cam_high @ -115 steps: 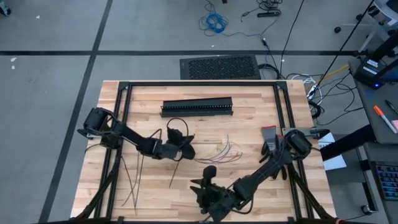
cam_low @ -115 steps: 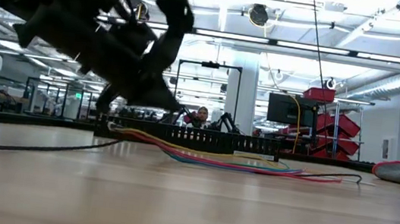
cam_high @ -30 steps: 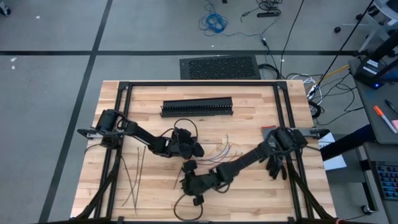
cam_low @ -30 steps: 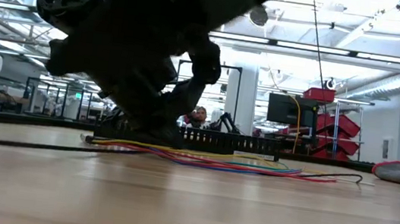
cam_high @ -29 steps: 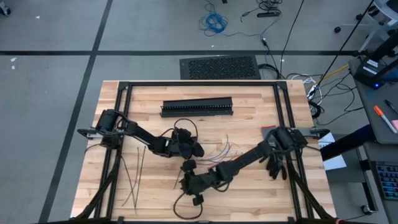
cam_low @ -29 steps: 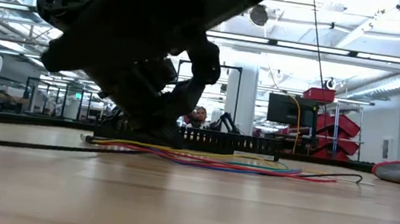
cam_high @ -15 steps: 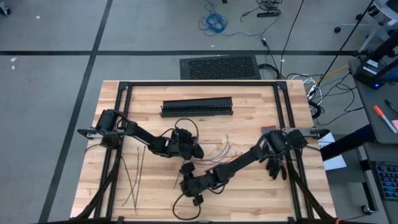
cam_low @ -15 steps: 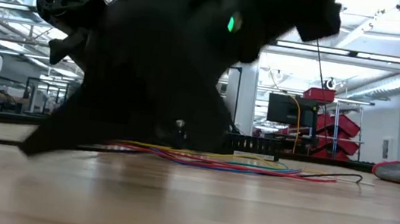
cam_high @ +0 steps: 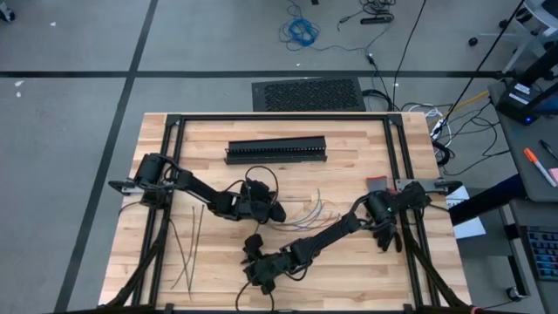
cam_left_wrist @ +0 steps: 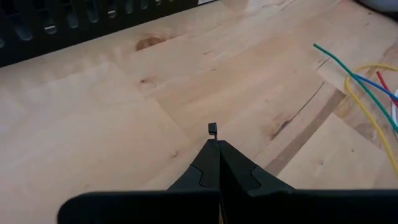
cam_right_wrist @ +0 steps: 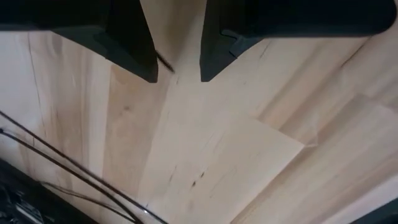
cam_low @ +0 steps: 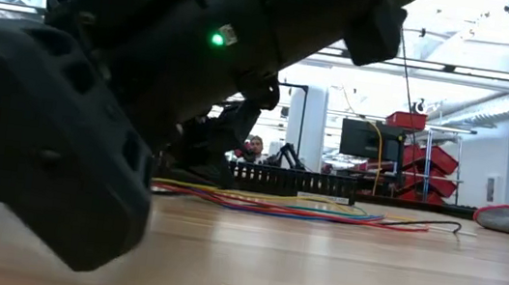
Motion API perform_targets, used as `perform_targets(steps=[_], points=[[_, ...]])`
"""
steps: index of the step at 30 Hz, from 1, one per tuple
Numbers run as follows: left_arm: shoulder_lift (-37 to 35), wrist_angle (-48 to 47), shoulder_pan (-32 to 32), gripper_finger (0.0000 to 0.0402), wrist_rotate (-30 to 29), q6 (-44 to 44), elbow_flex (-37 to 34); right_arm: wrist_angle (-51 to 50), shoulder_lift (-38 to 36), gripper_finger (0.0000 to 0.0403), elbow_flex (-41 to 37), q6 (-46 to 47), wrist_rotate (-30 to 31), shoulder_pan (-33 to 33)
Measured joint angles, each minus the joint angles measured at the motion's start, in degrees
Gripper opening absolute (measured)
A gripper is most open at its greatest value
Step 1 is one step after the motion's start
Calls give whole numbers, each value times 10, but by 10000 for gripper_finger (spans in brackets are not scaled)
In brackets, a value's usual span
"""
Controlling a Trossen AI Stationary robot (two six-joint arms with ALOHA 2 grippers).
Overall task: Ziptie cables
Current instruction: Wrap the zip tie around the cable wires
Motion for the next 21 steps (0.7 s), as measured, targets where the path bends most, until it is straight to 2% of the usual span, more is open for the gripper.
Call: perform_targets(steps=[8, 15, 21], points=[[0, 0, -3, 0, 0, 2, 0, -21, 0, 116, 10, -15, 3, -7], [0, 0, -3, 0, 0, 3, 0, -65, -4, 116, 13, 27, -22, -30], [0, -1, -3, 0, 0, 8, 0, -66, -4, 108, 12, 19, -20, -30]])
